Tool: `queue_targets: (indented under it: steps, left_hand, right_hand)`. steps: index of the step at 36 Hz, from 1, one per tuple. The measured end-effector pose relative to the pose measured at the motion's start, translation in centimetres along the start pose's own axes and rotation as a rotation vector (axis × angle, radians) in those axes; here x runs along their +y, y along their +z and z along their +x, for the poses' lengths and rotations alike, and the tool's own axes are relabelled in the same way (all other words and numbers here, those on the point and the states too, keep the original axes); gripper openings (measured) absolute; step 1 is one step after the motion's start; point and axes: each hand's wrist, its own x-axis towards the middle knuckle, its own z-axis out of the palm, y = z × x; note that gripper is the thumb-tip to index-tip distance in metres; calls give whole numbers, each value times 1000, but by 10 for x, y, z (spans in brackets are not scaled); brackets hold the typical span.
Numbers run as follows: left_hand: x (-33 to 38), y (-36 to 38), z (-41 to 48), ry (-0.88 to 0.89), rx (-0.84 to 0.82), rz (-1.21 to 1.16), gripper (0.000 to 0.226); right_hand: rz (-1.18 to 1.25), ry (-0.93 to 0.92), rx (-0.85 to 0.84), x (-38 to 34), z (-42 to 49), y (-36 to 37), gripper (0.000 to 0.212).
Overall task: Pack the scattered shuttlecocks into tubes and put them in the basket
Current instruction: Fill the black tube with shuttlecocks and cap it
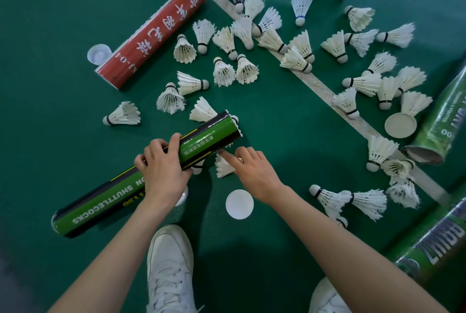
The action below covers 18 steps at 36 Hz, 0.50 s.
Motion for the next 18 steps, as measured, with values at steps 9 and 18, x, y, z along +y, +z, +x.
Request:
queue_targets:
  steps: [9,18]
  left_hand:
    - [6,-1,0,30,26,6,75]
    - [13,0,-4,24,7,35,78]
  right_hand:
    - [126,49,-109,17,-23,4,43]
    - [21,-121,-170,-1,-7,2,70]
